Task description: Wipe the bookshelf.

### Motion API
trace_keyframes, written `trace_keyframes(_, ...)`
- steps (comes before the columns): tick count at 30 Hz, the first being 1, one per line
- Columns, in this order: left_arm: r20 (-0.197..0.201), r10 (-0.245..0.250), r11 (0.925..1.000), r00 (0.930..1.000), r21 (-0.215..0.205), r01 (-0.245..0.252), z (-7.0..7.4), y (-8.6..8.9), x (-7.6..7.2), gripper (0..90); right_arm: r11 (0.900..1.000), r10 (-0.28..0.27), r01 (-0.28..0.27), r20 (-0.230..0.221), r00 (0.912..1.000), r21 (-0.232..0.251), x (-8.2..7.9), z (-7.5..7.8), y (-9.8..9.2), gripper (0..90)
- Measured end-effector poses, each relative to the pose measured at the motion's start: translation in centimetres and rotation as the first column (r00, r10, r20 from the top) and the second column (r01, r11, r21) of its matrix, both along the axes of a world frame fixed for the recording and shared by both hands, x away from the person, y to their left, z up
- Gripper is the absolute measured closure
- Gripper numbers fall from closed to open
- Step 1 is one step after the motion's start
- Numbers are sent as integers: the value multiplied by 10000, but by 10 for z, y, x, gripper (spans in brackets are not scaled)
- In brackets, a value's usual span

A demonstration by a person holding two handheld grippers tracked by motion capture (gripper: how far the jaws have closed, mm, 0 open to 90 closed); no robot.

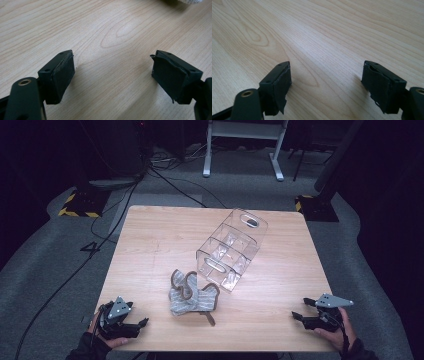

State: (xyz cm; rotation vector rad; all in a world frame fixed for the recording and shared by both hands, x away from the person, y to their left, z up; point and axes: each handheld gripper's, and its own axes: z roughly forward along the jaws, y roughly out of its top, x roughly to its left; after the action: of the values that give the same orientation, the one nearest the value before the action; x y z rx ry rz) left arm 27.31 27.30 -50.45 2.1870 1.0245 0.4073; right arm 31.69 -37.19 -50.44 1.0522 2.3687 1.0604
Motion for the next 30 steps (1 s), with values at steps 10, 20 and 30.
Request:
trace_keyframes(10, 23, 64, 10000, 10000, 35, -64, 0, 0, 2, 179, 9999, -164, 163, -17, 9999, -50, 3, 0, 4, 209)
trace_keyframes(20, -3, 160, 9998, 9999, 67, -160, 0, 0, 2, 179, 10000, -76, 76, -19, 10000, -44, 5, 0, 6, 209)
trace_keyframes(30, -71, 313, 9995, 9995, -21, -313, 0, -1, 2, 176, 9999, -51, 53, 159, 9999, -150, 3, 0, 8, 211)
